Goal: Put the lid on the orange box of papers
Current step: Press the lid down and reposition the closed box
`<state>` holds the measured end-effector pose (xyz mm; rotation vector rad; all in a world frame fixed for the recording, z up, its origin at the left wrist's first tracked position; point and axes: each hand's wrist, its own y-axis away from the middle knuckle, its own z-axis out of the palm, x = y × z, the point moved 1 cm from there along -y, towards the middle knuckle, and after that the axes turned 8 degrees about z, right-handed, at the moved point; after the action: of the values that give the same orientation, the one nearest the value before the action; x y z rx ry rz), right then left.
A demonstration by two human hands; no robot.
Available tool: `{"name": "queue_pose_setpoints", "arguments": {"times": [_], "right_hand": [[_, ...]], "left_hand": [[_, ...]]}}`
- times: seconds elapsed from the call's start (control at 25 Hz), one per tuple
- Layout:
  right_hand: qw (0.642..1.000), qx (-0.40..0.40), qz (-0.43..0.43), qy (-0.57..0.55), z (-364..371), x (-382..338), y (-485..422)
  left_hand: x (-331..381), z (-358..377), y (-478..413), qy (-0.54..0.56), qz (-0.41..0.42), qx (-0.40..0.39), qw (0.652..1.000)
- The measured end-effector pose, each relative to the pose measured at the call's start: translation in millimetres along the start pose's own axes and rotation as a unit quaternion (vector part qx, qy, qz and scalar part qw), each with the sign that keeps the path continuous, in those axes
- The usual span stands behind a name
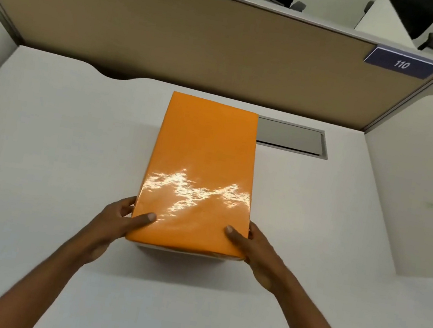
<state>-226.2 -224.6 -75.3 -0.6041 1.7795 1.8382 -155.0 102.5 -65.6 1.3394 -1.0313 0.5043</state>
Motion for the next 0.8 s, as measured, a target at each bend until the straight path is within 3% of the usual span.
{"name": "queue_pose_setpoints", "arguments": {"times": [0.24,0.44,0.64,0.8], "right_hand": [[1.000,-0.026,0.014,0.004,-7.8,-2.4,0.4],[1.000,-0.009,0.005,0.014,-15.9,-8.2,-0.6],[0.998,-0.031,-0.046,0.043,-8.7,-19.2,8.8],[0.990,-0.055,-0.120,0.056,37.4,-56.9,10.4]], "left_hand": [[3.8,7.2,3.3,0.032,-0.031,-0.007,0.999],[11.0,31.3,8.3,0.011,0.007,0.065,0.998],[15.9,21.4,41.1,0.001,0.040,0.111,0.993],[38.5,-26.3,67.1,0.018,0.089,0.158,0.983]]}}
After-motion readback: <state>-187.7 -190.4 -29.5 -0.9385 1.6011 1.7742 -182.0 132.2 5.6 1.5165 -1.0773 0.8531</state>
